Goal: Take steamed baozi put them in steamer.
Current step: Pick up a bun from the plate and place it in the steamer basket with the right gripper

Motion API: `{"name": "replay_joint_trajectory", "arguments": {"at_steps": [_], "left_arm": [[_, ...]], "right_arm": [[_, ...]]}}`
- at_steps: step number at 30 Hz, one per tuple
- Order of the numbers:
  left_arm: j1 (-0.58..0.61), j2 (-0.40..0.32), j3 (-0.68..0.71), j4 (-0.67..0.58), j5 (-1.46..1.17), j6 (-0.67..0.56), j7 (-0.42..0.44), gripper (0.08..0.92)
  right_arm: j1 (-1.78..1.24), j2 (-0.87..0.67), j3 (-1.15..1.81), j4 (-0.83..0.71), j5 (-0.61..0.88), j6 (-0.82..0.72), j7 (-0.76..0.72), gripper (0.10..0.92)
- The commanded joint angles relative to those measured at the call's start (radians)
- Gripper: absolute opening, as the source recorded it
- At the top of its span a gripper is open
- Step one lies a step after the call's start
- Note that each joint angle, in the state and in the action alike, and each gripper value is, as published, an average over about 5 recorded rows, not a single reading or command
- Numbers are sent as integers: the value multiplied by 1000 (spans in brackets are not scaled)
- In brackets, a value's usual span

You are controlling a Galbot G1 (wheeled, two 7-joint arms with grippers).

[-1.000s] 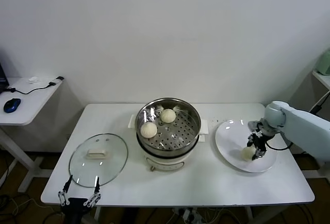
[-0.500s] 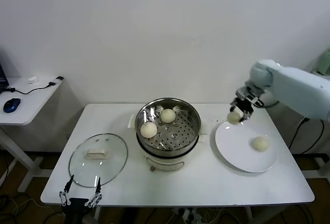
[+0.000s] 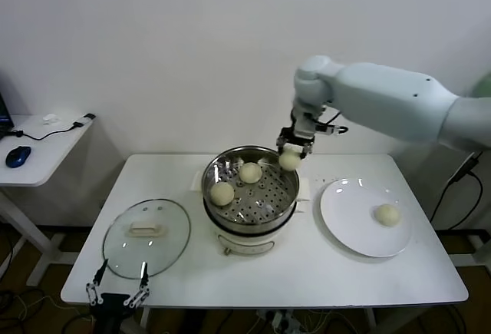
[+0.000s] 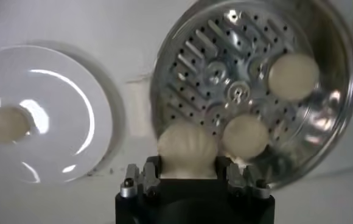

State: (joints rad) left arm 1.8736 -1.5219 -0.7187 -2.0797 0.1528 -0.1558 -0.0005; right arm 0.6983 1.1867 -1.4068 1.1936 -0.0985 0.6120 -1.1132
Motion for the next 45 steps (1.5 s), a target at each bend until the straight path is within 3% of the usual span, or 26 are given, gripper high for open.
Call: {"name": "replay_joint_trajectory", "arguments": {"at_steps": [1,26,35,40,45], "left_arm": [[-2,2,-1,9,0,3,0,823],[0,10,-1,33,-4,-4,0,823],[-3,10,2,35,-3,-5,-1,823],[-6,8,8,31,2,-3,0,823],[-4,10,9,27,3,-4,0,823]], "right_arm": [[-96,158,4,59,-36,65,18,585],[-162,180,-36,22,35,26,7,604],[-132,155,-3,15,8,45,0,804],[-96,123,28,-5,32,33,7,822],[-26,61,15,-95,156,-48,16,823]]}}
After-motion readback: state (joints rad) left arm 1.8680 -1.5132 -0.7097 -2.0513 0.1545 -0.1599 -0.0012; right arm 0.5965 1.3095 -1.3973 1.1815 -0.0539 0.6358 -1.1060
